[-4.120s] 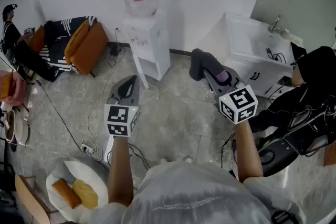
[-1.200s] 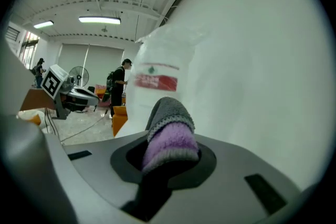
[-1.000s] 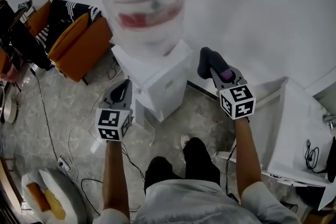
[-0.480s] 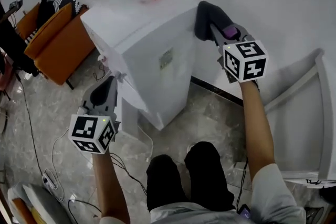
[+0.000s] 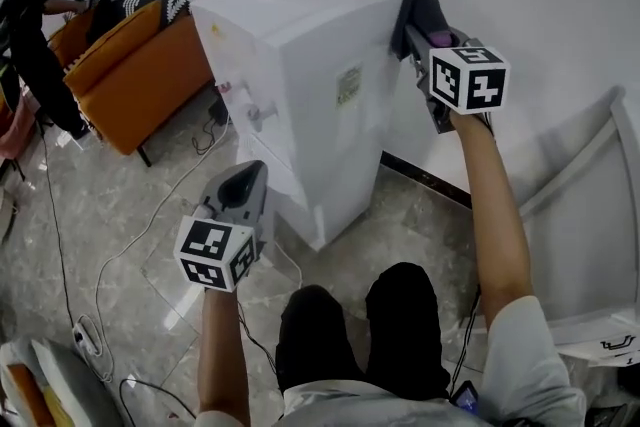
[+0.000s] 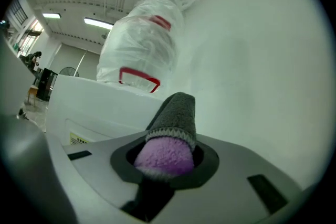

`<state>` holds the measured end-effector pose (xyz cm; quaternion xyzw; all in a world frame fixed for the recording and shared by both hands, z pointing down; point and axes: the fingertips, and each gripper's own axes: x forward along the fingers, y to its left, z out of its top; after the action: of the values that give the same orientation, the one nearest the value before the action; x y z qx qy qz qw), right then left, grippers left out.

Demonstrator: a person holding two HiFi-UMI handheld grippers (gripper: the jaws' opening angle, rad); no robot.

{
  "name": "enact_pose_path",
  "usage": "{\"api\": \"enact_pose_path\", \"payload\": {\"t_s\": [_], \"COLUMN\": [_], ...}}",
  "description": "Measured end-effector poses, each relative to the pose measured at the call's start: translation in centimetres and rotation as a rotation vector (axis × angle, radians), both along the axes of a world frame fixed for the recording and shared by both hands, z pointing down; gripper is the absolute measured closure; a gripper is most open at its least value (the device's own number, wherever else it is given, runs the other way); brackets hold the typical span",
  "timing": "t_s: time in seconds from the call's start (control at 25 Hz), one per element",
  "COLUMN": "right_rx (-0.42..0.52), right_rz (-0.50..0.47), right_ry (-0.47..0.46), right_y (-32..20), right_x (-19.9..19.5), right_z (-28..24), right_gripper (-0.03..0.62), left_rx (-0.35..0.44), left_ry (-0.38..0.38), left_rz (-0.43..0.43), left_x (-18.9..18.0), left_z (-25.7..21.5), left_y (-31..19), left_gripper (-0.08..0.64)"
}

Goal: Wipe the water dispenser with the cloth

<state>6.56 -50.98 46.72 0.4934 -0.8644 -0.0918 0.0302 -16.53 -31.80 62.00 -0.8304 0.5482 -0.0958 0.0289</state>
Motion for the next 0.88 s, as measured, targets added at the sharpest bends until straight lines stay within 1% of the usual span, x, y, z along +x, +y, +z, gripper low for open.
{"api": "enact_pose_path", "payload": {"t_s": [0.12,0.24,0.48,0.6,0.76,0.88], "right_rx": [0.017,0.033,0.09,0.083,0.077,0.085], "right_rz": [0.004,-0.01,-0.055,-0.104,-0.212,-0.28], "right_ry": [0.024,0.031,0.123,0.124,0.09,0.093], "right_y": [0.7,1.9,6.4,8.4,12.0,14.5], "right_x": [-1.3,-2.5,-6.7,-8.8,-11.8,-14.2], "right_z": [0.0,-0.5,-1.0,-0.8,-0.7,-0.6], "right_gripper": [0.521,0.522,0.522,0.522,0.52,0.52], "left_rx": [-0.002,-0.012,-0.007,-0.013,-0.021,-0.023], "left_ry": [-0.002,0.001,0.0,-0.001,-0.007,-0.015], "left_rz": [0.024,0.021,0.001,0.008,0.018,0.026], "left_x": [0.8,0.8,0.1,0.4,0.7,1.2], "left_z": [0.8,1.7,2.0,2.3,2.7,2.7], "left_y": [1.1,2.1,2.3,2.5,2.3,2.1], "left_gripper": [0.543,0.543,0.543,0.543,0.543,0.543]}}
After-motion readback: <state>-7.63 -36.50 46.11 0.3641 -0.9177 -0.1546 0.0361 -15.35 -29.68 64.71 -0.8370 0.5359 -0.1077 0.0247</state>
